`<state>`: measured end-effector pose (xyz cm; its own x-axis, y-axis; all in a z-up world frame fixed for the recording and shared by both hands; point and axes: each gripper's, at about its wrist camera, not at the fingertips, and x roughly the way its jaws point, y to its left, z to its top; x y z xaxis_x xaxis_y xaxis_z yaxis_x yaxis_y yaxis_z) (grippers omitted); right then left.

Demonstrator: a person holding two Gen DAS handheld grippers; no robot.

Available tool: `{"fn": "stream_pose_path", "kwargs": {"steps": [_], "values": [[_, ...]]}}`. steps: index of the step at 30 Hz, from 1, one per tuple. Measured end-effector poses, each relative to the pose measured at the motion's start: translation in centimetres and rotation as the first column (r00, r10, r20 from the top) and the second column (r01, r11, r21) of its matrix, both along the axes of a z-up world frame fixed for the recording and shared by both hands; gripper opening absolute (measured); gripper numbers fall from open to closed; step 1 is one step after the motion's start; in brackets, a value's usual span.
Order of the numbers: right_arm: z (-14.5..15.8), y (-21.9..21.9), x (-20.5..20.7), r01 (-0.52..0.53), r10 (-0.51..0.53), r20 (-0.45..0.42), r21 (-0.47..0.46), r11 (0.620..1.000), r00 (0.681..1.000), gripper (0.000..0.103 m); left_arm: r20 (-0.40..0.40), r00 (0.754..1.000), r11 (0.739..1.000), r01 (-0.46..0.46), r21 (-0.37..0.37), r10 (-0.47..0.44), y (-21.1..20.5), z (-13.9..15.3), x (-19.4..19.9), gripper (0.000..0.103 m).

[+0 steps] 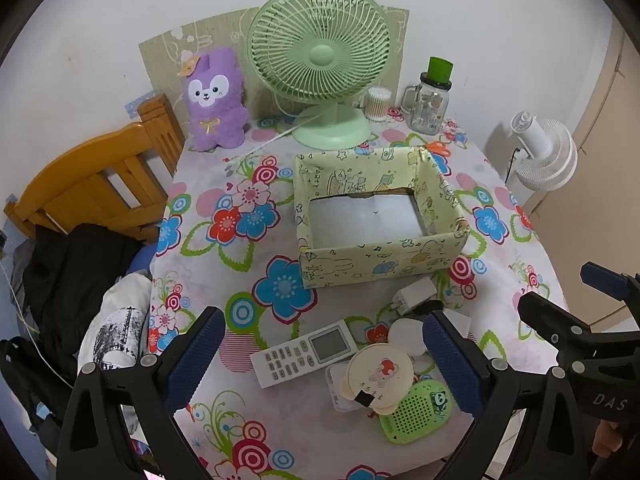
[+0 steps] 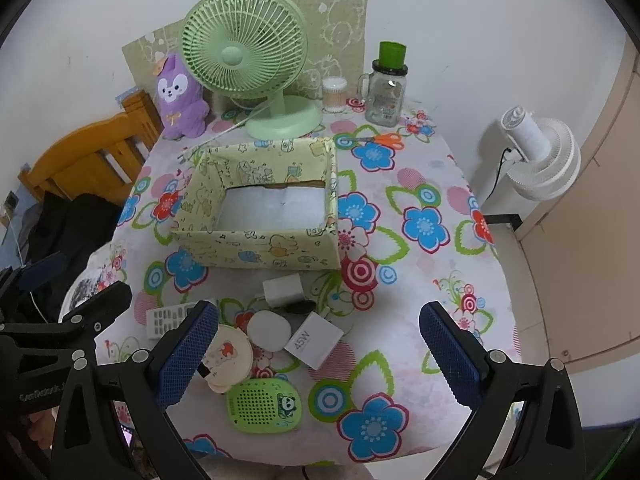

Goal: Organize rigid objects
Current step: 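Move left tool to the white remote while right tool reaches the white square charger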

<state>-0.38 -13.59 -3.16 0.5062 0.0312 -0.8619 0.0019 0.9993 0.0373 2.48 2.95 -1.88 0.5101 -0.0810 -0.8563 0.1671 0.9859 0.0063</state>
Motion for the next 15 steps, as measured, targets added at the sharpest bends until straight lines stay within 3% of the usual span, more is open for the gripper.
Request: {"fn": "stream_pose_path", "kwargs": {"steps": [15], "values": [[-4.9,1.0,2.0,-0.011,0.011,-0.045,0.005,1.000,0.999,0.101,-0.079,0.996,0.999,0.034,0.037,-0.031,1.7,-5.6,2.0,0.100]]}}
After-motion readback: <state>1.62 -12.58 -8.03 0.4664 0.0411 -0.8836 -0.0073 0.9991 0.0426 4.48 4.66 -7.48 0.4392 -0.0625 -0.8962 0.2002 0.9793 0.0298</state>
